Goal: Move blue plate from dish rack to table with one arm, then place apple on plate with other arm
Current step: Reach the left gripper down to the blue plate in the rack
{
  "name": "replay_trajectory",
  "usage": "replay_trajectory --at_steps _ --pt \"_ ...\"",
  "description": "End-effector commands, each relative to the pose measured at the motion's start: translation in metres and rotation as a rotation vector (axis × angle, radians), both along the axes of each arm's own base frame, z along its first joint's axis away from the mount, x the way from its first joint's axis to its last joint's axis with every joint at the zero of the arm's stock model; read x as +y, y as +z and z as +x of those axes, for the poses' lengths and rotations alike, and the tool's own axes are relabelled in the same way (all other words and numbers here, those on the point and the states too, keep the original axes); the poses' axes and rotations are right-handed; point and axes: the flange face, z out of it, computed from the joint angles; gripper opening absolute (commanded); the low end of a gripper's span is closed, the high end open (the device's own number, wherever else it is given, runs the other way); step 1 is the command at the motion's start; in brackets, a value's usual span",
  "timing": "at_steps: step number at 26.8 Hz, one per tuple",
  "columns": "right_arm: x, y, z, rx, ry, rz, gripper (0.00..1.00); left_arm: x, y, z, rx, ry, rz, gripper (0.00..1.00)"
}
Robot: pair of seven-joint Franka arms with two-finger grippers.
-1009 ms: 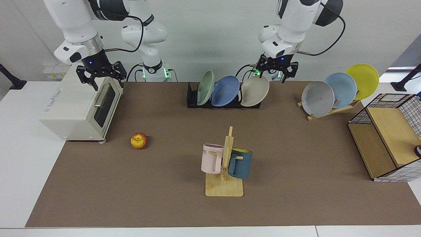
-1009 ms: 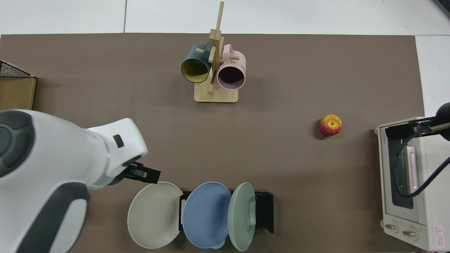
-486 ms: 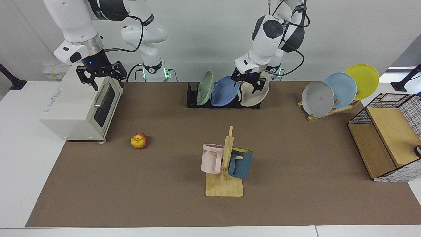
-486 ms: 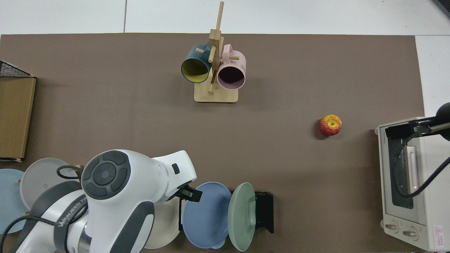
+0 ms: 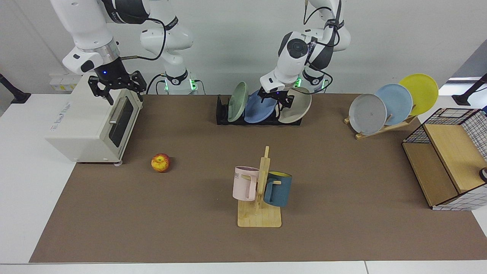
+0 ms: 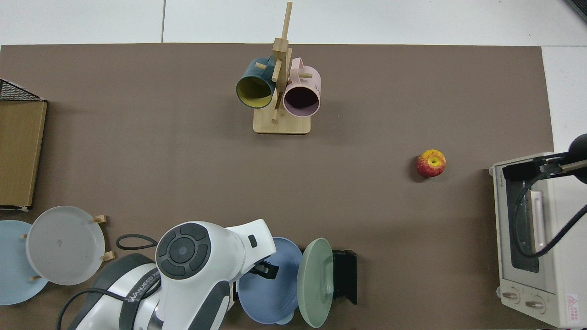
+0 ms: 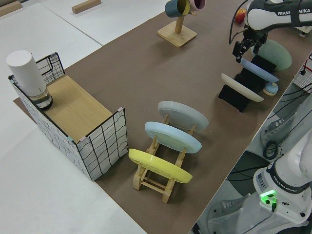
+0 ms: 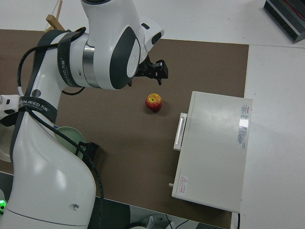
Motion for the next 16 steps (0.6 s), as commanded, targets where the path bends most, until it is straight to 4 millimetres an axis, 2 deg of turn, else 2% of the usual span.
replay_trajectory --at_steps 1,7,9,11,12,13,16 --pt "-0.001 0.004 -0.003 -0.001 0.005 -0.003 1.0 -0.006 -0.01 -0.016 0.001 0.027 -0.003 1.0" --pt "-0.001 0.004 -0.003 -0.001 0.005 -0.003 1.0 -0.022 -0.01 -0.031 0.01 0.101 0.024 0.99" --pt "-0.001 0.003 -0.003 0.0 0.005 -0.003 1.0 -0.023 -0.009 -0.032 0.01 0.123 0.028 0.96" --pt "-0.001 0.004 -0.003 -0.003 0.005 -0.004 1.0 -0.024 -0.009 -0.032 0.012 0.146 0.033 0.81" --pt "-0.001 0.003 -0.003 0.0 0.005 -0.003 1.0 -0.024 -0.009 -0.032 0.015 0.162 0.037 0.67" --pt "-0.001 0.003 -0.003 0.0 0.005 -0.003 1.0 -0.024 -0.01 -0.032 0.019 0.171 0.04 0.57" --pt "-0.001 0.003 -0.003 0.0 0.005 -0.003 1.0 -0.024 -0.009 -0.033 0.019 0.171 0.041 0.39"
